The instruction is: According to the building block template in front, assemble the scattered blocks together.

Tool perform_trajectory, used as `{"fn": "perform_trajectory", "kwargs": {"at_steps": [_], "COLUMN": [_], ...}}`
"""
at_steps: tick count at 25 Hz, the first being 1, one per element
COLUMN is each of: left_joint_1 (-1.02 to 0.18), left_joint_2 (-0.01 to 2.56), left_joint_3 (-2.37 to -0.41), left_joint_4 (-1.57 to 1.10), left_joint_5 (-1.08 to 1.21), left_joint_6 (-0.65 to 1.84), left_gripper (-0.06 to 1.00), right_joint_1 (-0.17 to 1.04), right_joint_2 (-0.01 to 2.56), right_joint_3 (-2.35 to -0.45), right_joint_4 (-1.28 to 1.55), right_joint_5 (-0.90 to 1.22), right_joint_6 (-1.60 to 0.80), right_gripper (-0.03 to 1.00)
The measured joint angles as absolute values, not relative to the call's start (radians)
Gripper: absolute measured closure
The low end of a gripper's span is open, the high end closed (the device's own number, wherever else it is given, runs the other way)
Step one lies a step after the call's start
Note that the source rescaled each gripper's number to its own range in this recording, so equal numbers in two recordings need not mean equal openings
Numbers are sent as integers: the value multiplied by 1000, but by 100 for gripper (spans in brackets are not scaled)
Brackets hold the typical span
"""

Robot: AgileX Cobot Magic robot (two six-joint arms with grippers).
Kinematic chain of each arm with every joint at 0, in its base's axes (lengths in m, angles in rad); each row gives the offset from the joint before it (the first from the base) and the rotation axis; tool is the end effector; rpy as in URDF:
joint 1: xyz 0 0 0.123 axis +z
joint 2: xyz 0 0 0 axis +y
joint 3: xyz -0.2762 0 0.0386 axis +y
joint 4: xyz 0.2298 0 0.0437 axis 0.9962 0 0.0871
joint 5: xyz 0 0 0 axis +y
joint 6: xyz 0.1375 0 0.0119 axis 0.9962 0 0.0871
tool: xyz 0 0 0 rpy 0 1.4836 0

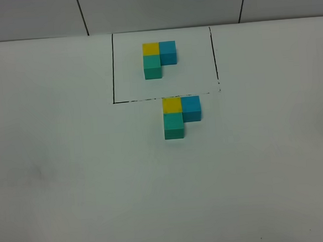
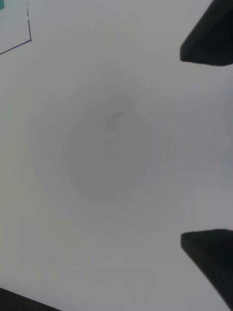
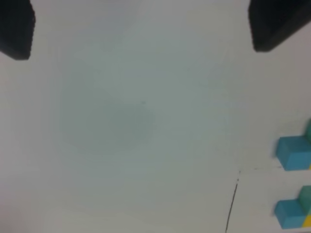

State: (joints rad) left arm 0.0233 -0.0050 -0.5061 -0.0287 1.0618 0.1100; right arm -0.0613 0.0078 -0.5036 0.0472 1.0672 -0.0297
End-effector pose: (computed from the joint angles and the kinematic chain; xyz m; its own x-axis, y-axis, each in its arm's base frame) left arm 0.0261 -0.0029 0.2490 -0.4448 0.0855 -0.8915 0.0420 0.9963 0.0746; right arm 0.0278 0.0040 0.2473 -0.4644 0.0216 -0.8854 0.0215 0.9997 0.0131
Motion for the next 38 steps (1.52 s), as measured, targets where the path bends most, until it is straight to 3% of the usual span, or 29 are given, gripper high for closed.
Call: {"fn": "perform_trajectory", "kwargs": {"at_steps": [38], "left_joint_1": [23], "left_joint_2": [-5], "left_joint_3": [-506], "left_joint_4": [-29], "left_joint_5": [1062], "left_joint_6": [110], "left_gripper": [32], "right_joint_1": [-65], "right_joint_2": [8], "right_joint_3": [-504], "right_joint_4": [56], "right_joint_5": [1067], "right_joint_6": [-57], "right_gripper": [24]}}
